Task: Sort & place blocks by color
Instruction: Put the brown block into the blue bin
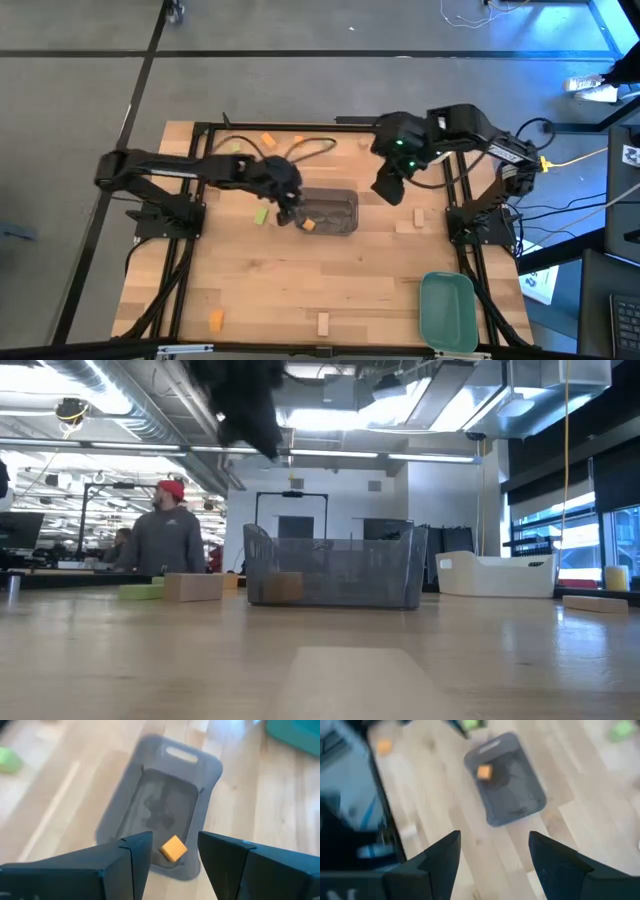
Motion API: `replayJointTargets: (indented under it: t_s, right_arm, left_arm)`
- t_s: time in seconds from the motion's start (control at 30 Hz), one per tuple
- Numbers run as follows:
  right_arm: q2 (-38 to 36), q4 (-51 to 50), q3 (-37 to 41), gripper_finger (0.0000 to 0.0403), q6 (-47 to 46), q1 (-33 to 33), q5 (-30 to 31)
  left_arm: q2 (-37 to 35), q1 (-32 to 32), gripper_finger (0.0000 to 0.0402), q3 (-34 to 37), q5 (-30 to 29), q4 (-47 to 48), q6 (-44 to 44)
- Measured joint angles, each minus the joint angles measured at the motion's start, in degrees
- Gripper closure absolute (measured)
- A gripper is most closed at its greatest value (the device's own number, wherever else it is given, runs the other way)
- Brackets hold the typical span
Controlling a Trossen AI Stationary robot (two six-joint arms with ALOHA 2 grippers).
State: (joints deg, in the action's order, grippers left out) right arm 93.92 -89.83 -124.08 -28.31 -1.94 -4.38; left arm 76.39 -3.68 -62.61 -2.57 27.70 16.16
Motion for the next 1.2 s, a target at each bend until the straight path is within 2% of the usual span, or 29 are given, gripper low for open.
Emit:
replayJointTargets:
  t_s: [0.1, 0.23, 0.43, 0.73, 0.83, 0.97, 1.2]
  right_arm:
    - [-2.2, 0.0, 1.8, 0.0169, -8.8, 2.1, 2.6]
    - [-6.5, 0.0, 9.1, 0.0169, -18.1, 3.6, 4.8]
    - [-16.4, -0.3, 26.7, 0.0169, -29.5, 3.6, 6.8]
    - [-28.3, -0.1, 50.6, 0.0169, -48.0, 1.5, 8.6]
    - [-31.3, 1.4, 58.2, 0.0169, -49.6, 0.3, 4.9]
    - [-35.4, 9.0, 67.8, 0.0169, -49.3, -1.5, -0.6]
    - [-39.1, 23.1, 80.1, 0.0169, -49.4, -3.2, -1.3]
  left_arm:
    - [-4.9, 0.0, 0.025, -0.1, 0.0, 0.6, 0.0]
    - [-10.1, 0.1, 0.025, 0.0, -0.4, 0.9, 0.1]
    - [-15.2, 1.0, 0.025, 0.0, -1.4, 0.8, 0.1]
    - [-16.5, 1.6, 0.025, 0.0, -1.4, 1.3, 0.1]
    - [-16.6, 1.6, 0.025, 0.0, -1.4, 1.3, 0.1]
    - [-16.6, 1.6, 0.025, 0.0, -1.4, 1.4, -0.2]
    - [-16.6, 1.6, 0.025, 0.0, -1.4, 1.4, -0.3]
